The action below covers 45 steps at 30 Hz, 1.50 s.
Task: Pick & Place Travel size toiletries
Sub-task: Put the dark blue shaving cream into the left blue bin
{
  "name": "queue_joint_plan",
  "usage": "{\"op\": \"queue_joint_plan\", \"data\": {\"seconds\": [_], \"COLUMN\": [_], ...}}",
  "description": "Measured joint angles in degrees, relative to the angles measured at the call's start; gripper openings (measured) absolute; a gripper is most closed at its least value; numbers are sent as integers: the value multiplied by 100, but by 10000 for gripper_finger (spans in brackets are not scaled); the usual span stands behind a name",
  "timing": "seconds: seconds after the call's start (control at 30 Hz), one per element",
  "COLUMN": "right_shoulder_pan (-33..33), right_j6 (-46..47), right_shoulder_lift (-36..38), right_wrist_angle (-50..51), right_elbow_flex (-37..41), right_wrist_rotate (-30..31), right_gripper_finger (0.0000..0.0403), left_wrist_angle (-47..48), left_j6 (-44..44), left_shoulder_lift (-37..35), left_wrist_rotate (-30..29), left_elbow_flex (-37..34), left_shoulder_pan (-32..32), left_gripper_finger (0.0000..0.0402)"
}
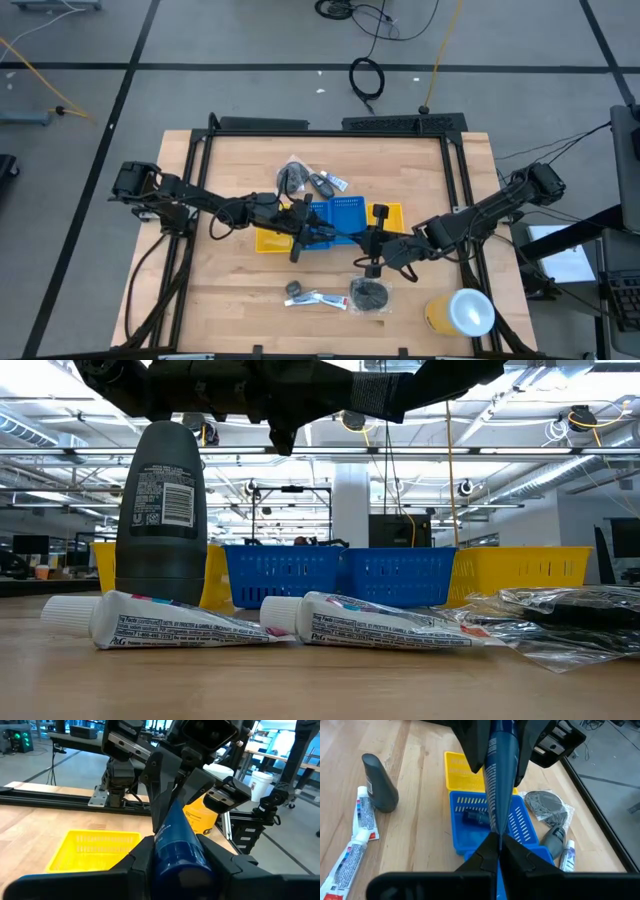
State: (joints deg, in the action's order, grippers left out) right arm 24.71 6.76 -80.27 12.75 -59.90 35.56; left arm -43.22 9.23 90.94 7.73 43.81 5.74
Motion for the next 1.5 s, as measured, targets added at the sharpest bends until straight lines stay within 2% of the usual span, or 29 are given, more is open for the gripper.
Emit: {"op": "queue_joint_plan", "data": {"seconds": [0.2,0.37,0.6,0.73,0.93,1.07,1.5], "right_shoulder_pan": [0,-2,-7,-7,-7,-7,-4], "right_j6": [0,5,398,568,584,584,584], "right_shoulder_lift": [0,4,2,2,2,2,2], "right_wrist_angle": [-7,205,865,1025,987,926,807], "right_elbow_flex": [0,0,0,0,2,2,2], "right_wrist_rotate": [-8,22,67,64,49,45,38], "right_gripper_finger": [1,23,69,86,93,89,89], "left_wrist_angle": [7,74,1454,2530,3900,4297,4575], "left_j6": [-10,102,247,247,506,821,1041], "left_shoulder_lift": [0,-2,-413,-764,-1186,-1195,-1141], "left_wrist_rotate": [196,294,260,-82,-1314,-1954,-2119], "left_elbow_flex": [0,0,-3,-2,0,-2,-2], "left_shoulder_pan": [-35,-143,-386,-402,-409,-407,-226], "left_gripper_finger": [105,105,105,105,105,105,105]}}
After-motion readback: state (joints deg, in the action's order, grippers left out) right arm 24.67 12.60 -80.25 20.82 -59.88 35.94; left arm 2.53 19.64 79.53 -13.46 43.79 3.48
